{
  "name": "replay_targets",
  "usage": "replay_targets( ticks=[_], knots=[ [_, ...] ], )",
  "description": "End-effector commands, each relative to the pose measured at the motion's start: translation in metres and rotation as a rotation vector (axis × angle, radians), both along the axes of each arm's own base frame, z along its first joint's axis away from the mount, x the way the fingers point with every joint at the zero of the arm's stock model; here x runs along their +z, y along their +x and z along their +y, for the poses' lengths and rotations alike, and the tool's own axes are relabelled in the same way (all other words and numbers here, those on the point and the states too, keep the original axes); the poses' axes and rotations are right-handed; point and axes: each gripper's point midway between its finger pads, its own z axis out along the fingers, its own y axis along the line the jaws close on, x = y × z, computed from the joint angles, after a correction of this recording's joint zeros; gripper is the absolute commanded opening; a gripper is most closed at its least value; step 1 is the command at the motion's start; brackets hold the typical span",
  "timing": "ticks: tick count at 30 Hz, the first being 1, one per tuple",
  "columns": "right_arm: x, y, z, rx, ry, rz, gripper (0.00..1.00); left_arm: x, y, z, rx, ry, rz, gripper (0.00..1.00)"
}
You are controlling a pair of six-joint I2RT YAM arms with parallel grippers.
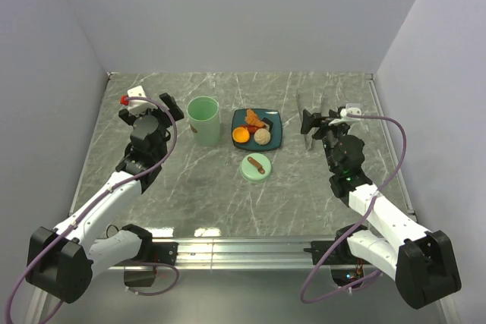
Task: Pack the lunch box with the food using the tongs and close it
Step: Grab the clamp with the right arm
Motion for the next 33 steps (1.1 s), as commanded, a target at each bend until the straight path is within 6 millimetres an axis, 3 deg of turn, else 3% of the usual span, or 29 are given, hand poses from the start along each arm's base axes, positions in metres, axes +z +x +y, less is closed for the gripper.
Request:
replay_targets(
  ticks=[1,17,23,33],
  knots=[
    [0.017,0.001,-0.003,-0.021,0.012,-0.036,0.89,0.012,-0.002,-0.002,-0.014,-0.015,-0.045,0.99],
    [0.006,0.010,0.000,-0.015,0.014,0.042,0.91,0.014,-0.003,-0.004,-0.025,-0.041,-0.054,0.99],
    [-0.017,0.024,-0.001,-0.048,0.019,0.178,0.92,0.016,-0.011,-0.005,-0.052,-0.054,-0.085,0.99],
    [-0.084,0.043,-0.004,-0.118,-0.007,0.506,0.92,0.009,-0.011,-0.012,-0.095,-0.048,-0.083,0.99]
  ],
)
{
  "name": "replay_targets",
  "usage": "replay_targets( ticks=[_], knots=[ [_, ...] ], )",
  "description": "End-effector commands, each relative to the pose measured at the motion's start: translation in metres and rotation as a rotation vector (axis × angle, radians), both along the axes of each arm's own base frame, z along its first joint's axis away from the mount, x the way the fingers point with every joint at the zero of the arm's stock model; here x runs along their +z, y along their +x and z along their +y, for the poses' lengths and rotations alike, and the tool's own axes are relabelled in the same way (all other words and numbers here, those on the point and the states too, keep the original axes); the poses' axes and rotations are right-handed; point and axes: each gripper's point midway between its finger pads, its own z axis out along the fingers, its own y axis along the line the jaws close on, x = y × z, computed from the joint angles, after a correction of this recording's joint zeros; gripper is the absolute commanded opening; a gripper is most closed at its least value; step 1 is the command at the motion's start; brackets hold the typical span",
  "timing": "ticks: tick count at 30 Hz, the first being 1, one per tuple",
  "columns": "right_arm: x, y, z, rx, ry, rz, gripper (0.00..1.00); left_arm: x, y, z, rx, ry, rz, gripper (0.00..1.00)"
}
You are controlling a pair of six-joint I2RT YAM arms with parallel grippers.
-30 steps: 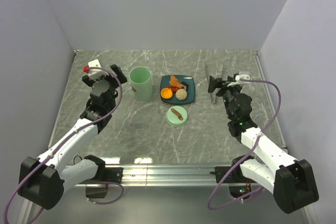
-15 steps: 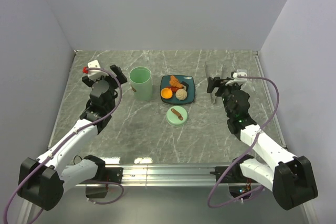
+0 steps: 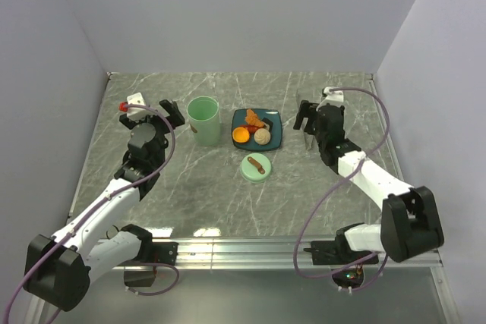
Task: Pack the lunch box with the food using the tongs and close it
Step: Grab the clamp with the right arm
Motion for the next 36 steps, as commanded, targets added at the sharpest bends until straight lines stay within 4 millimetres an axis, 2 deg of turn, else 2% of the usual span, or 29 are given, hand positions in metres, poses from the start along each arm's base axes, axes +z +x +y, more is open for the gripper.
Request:
replay_targets(
  ticks=[1,3,4,5,10,18,28,33,36],
  knots=[
    [-0.018,0.003,-0.003,-0.040,0.007,0.116,0.92,0.015,0.000,-0.005,-0.030,-0.022,-0.056,0.99],
    [-0.037,0.005,-0.006,-0.068,-0.013,0.190,0.92,0.014,0.001,-0.006,-0.034,-0.021,-0.050,0.99],
    [-0.053,0.005,-0.008,-0.085,-0.025,0.239,0.92,0.013,0.001,-0.008,-0.042,-0.019,-0.046,1.00],
    [-0.052,0.010,-0.009,-0.100,-0.029,0.250,0.92,0.013,0.002,-0.009,-0.047,-0.017,-0.043,0.99],
    [-0.083,0.012,-0.014,-0.132,-0.090,0.396,0.92,0.013,0.005,-0.011,-0.052,-0.018,-0.029,0.99],
    [-0.103,0.022,-0.018,-0.103,-0.060,0.513,0.93,0.006,0.011,-0.014,-0.056,-0.005,0.006,0.99],
    [-0.124,0.041,-0.019,-0.047,-0.040,0.630,0.92,0.013,0.005,-0.013,-0.064,-0.016,-0.023,0.99],
    [-0.139,0.042,-0.020,-0.044,-0.058,0.700,0.92,0.013,0.004,-0.012,-0.062,-0.016,-0.024,0.99],
    [-0.140,0.045,-0.025,-0.058,-0.065,0.717,0.90,0.013,0.003,-0.012,-0.068,-0.016,-0.027,0.99]
  ],
)
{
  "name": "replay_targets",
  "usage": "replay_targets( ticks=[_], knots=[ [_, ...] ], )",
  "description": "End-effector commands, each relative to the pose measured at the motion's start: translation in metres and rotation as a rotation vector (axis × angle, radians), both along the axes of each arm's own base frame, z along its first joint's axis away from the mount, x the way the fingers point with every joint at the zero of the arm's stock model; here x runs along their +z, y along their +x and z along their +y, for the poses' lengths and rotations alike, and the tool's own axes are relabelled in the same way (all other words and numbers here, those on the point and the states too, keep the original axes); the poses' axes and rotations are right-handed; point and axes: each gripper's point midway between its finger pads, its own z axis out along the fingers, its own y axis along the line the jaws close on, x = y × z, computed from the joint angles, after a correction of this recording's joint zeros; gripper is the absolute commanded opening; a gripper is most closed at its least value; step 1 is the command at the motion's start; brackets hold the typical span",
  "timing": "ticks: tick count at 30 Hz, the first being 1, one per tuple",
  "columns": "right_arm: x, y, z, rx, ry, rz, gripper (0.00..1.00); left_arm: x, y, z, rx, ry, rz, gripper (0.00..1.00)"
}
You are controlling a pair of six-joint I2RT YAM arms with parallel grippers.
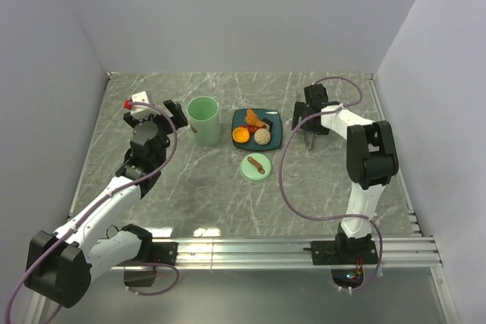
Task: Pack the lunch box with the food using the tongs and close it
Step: Grab the clamp with the right arm
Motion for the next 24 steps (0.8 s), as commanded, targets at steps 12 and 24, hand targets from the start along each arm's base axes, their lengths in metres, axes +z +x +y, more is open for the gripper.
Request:
replay_targets(
  ticks=[12,24],
  knots=[
    [-0.008,0.010,-0.009,0.009,-0.004,0.090,0.84,0.026,-0.003,-0.002,-0.027,-0.031,-0.075,0.99],
    [0.009,0.012,-0.020,-0.028,-0.027,0.015,0.57,0.028,-0.005,-0.001,-0.027,-0.034,-0.087,1.00]
  ],
)
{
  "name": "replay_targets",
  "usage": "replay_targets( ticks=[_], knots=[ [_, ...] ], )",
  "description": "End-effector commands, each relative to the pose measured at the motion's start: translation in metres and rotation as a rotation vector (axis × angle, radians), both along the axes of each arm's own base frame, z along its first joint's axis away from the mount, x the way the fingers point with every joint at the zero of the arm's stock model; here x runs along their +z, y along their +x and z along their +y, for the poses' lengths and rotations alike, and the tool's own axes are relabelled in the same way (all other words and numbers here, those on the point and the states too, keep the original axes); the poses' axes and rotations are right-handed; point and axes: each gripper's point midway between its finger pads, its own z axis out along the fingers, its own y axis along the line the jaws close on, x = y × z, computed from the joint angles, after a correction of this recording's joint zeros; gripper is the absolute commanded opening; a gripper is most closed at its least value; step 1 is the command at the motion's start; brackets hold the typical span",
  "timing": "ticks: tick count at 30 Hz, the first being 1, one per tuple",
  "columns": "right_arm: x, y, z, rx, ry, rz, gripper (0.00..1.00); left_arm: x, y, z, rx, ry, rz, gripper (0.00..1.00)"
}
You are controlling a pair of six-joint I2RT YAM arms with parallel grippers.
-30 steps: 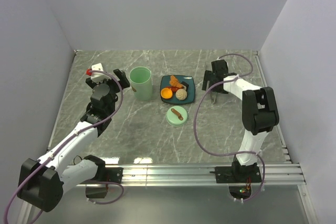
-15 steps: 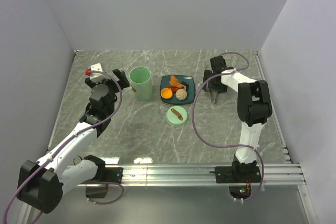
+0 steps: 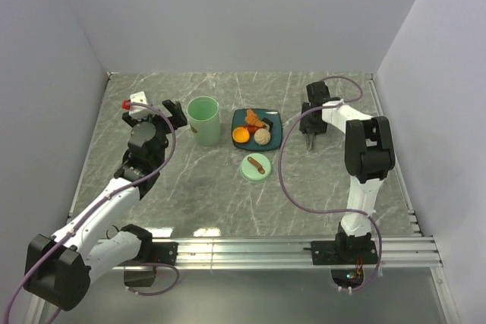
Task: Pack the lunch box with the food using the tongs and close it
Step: Grab the clamp with the right arm, then pick up the food using the clamp
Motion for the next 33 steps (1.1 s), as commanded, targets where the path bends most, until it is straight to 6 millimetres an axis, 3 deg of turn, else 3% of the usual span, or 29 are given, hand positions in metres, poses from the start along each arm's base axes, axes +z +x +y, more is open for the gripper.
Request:
replay_targets(
  ticks=[1,9,26,33],
  knots=[
    [0.022,0.002,-0.006,-0.017,-0.014,-0.076,0.55,0.020,-0.002,0.000,-0.008,-0.026,-0.065,0.99],
    [0.056,-0.007,0.004,0.007,0.027,-0.224,0.45,0.019,-0.003,0.002,0.000,-0.027,-0.066,1.00],
    [0.118,-0.042,0.039,0.092,0.023,-0.410,0.45,0.020,-0.004,0.003,0.001,-0.031,-0.072,0.99],
    [0.145,-0.066,0.054,0.154,0.083,-0.491,0.45,0.020,-0.004,0.002,0.000,-0.033,-0.071,0.99]
  ],
)
